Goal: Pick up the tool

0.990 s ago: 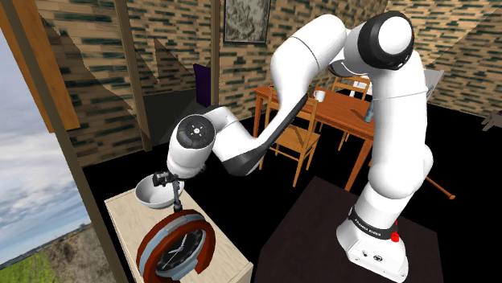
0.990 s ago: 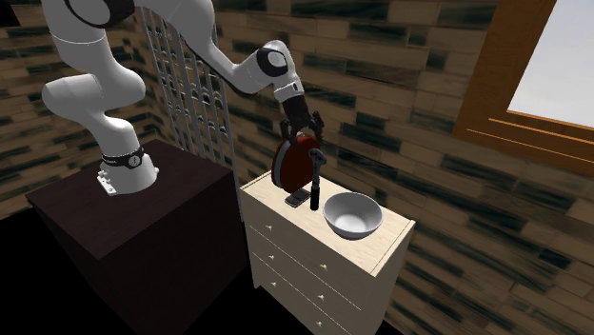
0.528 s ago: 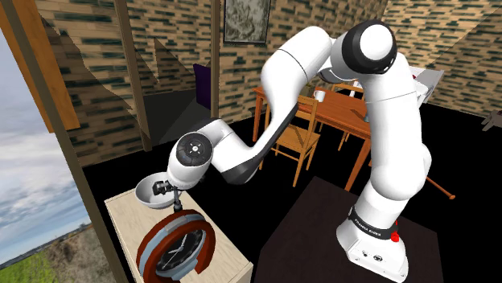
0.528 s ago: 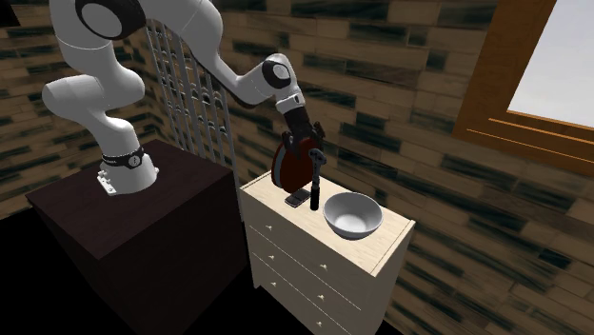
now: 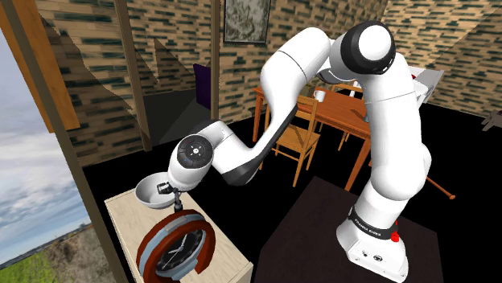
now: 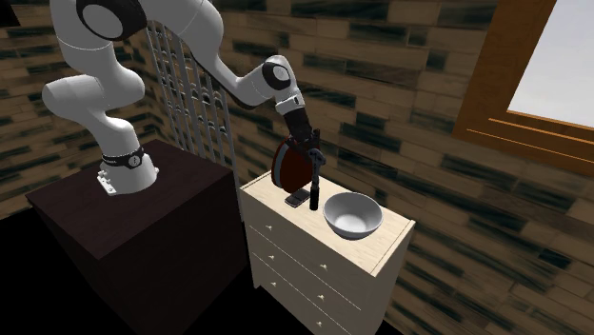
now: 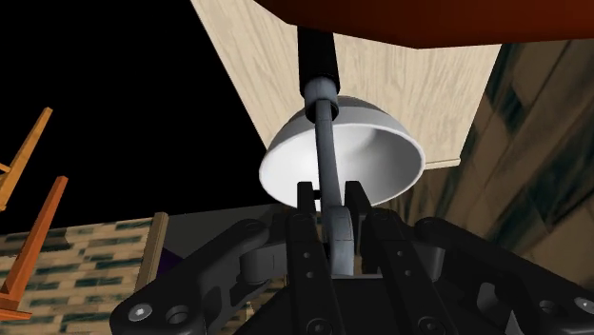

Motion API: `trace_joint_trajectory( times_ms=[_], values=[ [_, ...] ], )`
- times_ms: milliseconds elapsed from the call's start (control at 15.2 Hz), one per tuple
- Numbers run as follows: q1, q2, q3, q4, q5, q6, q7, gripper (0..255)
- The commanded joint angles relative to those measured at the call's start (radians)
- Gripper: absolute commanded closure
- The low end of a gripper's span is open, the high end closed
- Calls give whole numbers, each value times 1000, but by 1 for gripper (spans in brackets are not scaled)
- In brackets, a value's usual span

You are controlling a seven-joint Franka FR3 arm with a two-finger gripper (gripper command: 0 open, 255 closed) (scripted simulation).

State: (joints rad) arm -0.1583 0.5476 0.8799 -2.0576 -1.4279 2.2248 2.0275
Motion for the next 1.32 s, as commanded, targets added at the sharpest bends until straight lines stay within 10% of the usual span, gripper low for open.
trace_joint_trajectory(
  times_ms=[0,1254],
  values=[
    [0,0,0,-1,0,0,0,255],
    [-99,-155,115,0,199,-9,-164,255]
  ],
)
